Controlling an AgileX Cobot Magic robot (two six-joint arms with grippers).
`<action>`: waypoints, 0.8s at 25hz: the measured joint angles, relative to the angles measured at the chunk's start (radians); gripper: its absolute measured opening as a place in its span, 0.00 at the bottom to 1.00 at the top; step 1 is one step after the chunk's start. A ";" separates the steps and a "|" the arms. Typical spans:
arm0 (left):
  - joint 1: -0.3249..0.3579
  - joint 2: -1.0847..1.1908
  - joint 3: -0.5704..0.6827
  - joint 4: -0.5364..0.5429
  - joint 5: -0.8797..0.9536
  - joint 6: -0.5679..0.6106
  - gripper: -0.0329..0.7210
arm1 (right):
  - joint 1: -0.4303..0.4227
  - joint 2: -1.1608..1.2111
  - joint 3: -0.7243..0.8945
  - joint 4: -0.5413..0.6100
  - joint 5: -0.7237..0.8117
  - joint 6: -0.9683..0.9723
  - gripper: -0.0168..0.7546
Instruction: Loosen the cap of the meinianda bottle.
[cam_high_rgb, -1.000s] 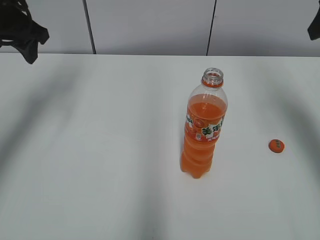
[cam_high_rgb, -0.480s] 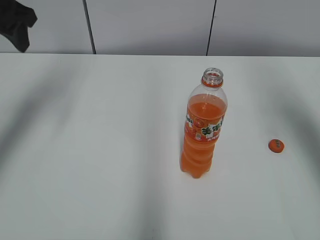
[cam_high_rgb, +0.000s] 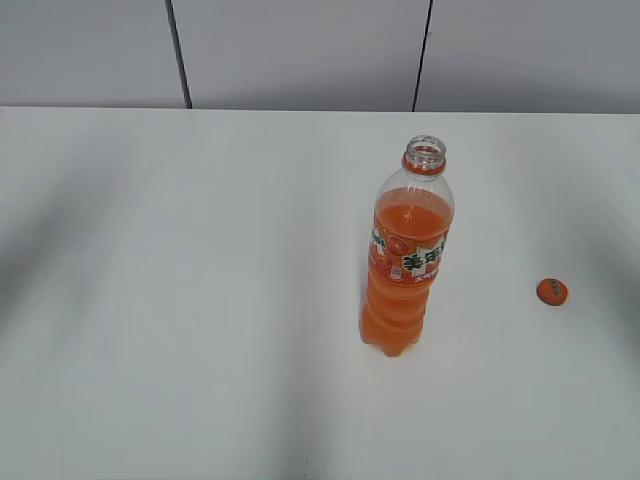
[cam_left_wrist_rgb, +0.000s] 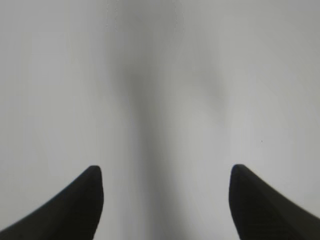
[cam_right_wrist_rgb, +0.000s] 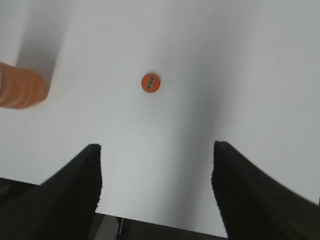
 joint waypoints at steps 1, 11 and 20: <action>0.012 -0.030 0.029 -0.008 -0.005 0.000 0.68 | 0.000 -0.028 0.031 -0.001 -0.005 0.000 0.69; 0.034 -0.387 0.315 -0.108 -0.105 0.000 0.68 | 0.000 -0.332 0.394 0.006 -0.144 0.000 0.69; 0.034 -0.713 0.562 -0.153 -0.142 0.000 0.68 | 0.000 -0.556 0.676 0.012 -0.216 0.000 0.69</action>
